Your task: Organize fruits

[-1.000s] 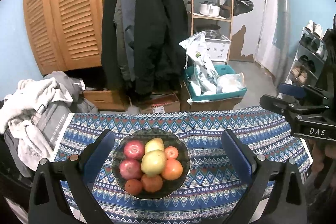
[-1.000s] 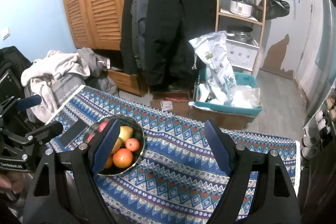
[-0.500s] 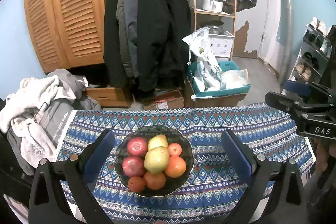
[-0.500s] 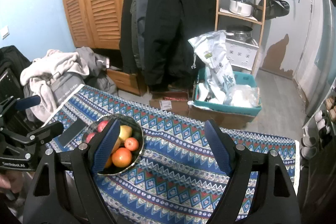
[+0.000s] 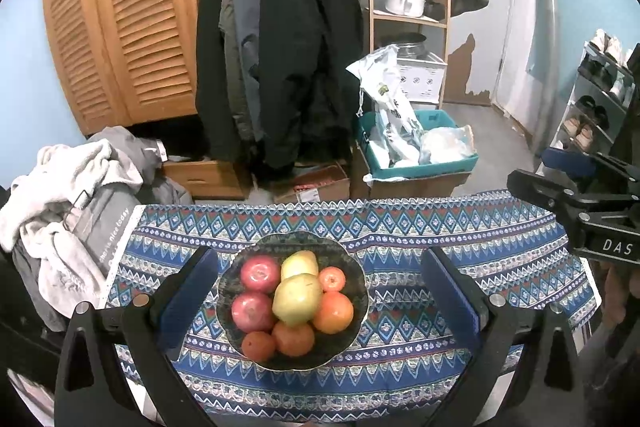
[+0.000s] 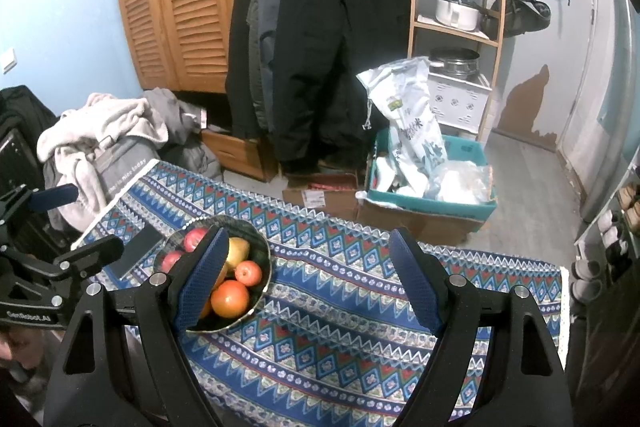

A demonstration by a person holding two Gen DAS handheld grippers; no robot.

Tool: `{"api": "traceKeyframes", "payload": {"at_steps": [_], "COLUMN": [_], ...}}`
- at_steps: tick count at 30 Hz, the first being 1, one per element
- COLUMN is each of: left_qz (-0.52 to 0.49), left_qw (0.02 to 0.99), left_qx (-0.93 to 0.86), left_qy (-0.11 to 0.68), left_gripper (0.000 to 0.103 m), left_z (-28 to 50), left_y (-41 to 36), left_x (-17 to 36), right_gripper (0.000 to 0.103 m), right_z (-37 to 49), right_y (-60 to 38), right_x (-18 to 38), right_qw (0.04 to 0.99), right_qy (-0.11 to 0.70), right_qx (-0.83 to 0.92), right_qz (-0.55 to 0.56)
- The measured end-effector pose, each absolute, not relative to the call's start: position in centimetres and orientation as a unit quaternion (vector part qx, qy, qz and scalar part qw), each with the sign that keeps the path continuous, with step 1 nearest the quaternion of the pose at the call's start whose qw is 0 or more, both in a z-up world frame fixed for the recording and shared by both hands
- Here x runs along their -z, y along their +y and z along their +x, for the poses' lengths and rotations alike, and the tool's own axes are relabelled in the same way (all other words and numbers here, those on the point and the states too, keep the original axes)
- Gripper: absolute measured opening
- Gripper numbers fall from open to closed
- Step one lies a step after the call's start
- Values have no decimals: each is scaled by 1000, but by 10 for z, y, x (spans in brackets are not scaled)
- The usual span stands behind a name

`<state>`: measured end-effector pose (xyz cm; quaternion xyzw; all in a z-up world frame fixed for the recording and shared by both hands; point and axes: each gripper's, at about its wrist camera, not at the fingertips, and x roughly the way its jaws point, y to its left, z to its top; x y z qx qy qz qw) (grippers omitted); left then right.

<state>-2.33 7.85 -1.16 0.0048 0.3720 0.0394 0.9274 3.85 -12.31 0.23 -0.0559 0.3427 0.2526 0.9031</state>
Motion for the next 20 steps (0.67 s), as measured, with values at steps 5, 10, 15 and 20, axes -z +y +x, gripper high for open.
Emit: {"api": "traceKeyframes", "payload": {"at_steps": [5, 10, 15, 20], "left_qz": [7, 9, 6, 3], "left_qw": [928, 929, 930, 930], "left_qx": [-40, -39, -37, -30], "left_qy": [370, 367, 366, 367], "left_gripper": [102, 102, 102, 102], "left_z": [-24, -25, -26, -26], "left_y": [79, 76, 76, 75], "left_x": [12, 11, 10, 10], "right_gripper": [81, 81, 81, 81], "right_z": [39, 38, 39, 38], "right_y": [-123, -123, -126, -125], "right_x": [-2, -2, -2, -2], "right_qw": [903, 903, 903, 903], "right_qy": [342, 342, 342, 342], "right_qx": [-253, -253, -253, -254], "right_qz": [-56, -56, -56, -57]}}
